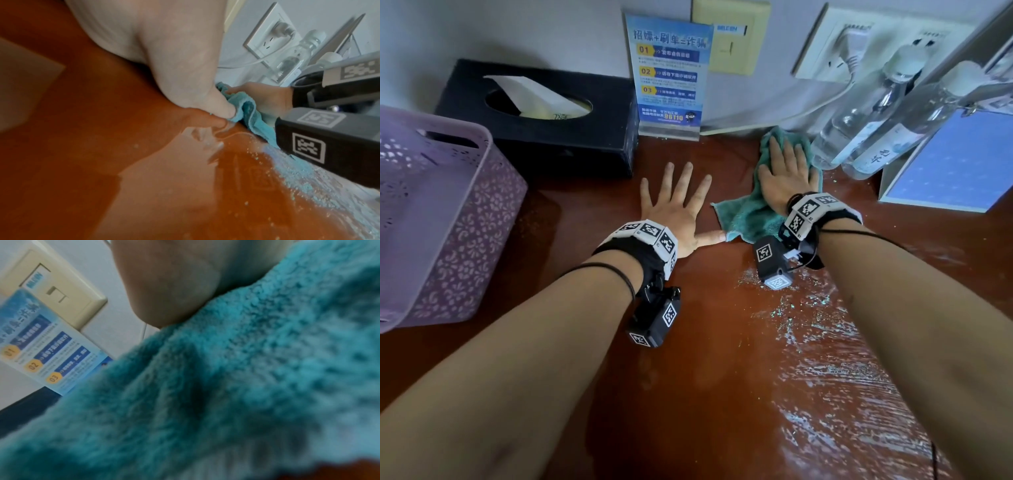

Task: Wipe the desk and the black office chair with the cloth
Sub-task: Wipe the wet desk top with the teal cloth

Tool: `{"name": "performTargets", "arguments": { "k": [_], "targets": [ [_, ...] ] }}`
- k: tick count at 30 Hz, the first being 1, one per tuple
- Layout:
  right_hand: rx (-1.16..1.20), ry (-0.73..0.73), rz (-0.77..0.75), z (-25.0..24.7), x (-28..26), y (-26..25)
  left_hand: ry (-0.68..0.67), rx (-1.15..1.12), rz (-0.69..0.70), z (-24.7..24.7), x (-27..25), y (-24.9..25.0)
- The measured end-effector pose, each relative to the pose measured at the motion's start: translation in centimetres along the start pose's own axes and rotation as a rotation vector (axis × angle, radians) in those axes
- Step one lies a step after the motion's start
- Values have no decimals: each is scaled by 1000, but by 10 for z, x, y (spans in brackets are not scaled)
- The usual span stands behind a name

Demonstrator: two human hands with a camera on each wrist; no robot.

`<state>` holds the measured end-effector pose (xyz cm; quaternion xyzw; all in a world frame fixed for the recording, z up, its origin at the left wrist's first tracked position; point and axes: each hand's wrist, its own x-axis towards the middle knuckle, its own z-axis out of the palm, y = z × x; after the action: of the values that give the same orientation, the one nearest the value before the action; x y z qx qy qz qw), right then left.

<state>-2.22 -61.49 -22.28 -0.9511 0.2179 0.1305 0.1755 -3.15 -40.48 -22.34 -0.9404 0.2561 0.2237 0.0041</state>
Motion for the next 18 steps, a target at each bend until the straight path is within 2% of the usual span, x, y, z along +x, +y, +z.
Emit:
{"name": "performTargets", "arguments": {
  "k": [7,10,14,18],
  "targets": [
    [20,12,57,13,-52,19,-26,-6,-14,-5,-2,2],
    [81,14,177,6,-46,35,-27,-15,-15,-4,-4,2],
    [127,117,340,9,-53,44,-2,-25,-15,-3,-3,2],
    [153,155,423,9,-58,40,12,-31,-13,-3,-4,0]
  ]
}}
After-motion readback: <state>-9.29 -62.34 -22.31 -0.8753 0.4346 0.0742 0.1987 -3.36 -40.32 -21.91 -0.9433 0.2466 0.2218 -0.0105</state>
